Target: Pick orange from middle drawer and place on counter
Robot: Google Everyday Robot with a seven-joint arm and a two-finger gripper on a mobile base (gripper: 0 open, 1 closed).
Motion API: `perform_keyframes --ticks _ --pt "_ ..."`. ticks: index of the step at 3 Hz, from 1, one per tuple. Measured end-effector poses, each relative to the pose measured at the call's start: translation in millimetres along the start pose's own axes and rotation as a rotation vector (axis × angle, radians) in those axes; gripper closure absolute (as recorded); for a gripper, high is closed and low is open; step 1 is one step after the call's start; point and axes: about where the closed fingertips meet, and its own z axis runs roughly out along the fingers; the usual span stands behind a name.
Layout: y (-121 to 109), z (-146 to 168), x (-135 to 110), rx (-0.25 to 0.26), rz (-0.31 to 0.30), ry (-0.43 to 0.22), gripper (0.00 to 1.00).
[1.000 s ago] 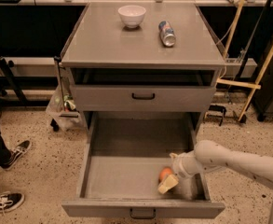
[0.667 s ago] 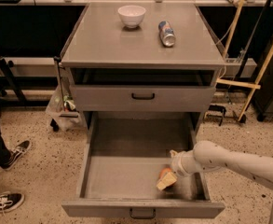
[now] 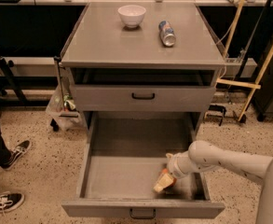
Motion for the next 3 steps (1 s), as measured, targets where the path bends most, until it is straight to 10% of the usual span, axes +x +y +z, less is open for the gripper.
perform_keyframes --ticks 1,3 --pt "10.3 31.5 16.4 -0.095 0.022 0.038 0.0" --pt "13.2 34.8 18.6 -0.109 0.024 0.042 0.42"
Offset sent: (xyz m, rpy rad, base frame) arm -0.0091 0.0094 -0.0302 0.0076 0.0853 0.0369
